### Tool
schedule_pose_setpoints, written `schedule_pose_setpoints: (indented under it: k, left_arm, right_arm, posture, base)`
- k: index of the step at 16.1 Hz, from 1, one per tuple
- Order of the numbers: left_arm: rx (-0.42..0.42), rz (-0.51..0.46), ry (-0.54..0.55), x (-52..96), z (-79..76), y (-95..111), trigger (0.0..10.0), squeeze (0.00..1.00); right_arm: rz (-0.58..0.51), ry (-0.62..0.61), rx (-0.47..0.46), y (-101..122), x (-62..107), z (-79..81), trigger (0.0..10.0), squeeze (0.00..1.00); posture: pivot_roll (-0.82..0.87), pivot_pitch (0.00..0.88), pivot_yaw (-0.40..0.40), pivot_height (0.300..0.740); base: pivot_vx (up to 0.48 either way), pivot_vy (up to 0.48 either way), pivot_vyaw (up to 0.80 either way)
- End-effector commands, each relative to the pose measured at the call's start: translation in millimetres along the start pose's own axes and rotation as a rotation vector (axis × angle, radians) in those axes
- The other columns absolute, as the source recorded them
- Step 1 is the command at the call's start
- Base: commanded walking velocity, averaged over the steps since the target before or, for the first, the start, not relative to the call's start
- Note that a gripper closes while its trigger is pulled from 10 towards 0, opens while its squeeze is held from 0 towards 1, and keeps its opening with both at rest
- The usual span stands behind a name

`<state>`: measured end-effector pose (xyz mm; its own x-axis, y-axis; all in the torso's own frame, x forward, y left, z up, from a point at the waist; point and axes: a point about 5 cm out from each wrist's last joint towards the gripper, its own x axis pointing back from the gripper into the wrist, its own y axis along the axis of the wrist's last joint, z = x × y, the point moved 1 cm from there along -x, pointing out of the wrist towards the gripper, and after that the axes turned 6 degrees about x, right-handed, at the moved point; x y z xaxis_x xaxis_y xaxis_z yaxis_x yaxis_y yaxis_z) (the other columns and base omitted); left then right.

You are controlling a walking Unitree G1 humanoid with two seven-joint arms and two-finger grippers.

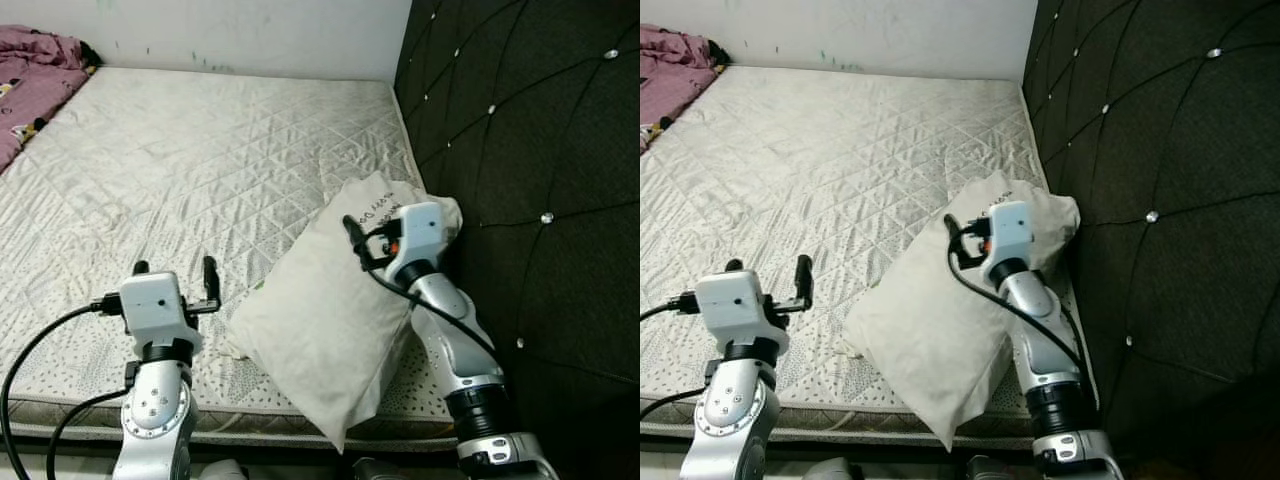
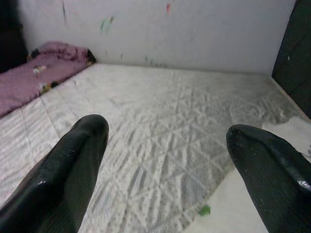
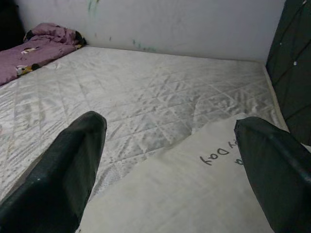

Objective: Clean up the room

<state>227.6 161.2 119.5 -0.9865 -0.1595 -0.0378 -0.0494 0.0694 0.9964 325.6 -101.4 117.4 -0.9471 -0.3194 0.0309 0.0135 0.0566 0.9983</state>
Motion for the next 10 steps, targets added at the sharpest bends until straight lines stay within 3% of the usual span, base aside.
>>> schedule_pose_setpoints:
  k: [1, 3, 4, 6, 10]
  left_arm:
    - [-0.014, -0.029, 0.024, -2.1, -1.5, 9, 10.0, 0.0]
    - [-0.031, -0.009, 0.013, -3.0, -3.2, 9, 10.0, 0.0]
    - [0.02, 0.008, -0.023, -0.6, -6.8, 7, 10.0, 0.0]
    - [0.035, 0.015, -0.061, 0.4, -12.6, 5, 10.0, 0.0]
    - [0.029, 0.027, -0.043, 0.1, -9.9, 5, 10.0, 0.0]
  right_arm:
    - [-0.014, 0.005, -0.004, 4, -4.1, 2.3, 10.0, 0.0]
    - [-0.014, 0.004, -0.003, 5, -5.3, 2.2, 10.0, 0.0]
    - [-0.016, -0.004, -0.002, 6, -5.3, 0.4, 10.0, 0.0]
    - [-0.015, -0.005, -0.002, 5, -4.3, 0.4, 10.0, 0.0]
    - [-0.017, -0.001, -0.01, 7, -0.8, 1.1, 10.0, 0.0]
  posture:
    - [0.01, 0.0, -0.019, 0.74]
    - [0.01, 0.0, -0.02, 0.74]
    - [0.0, 0.0, -0.02, 0.74]
    - [0.01, 0.0, -0.027, 0.74]
    - [0.0, 0.0, -0.033, 0.74]
  base:
    - [0.0, 0.0, 0.0]
    - [0.0, 0.0, 0.0]
    - [0.0, 0.0, 0.0]
    - [0.0, 0.0, 0.0]
    - [0.0, 0.0, 0.0]
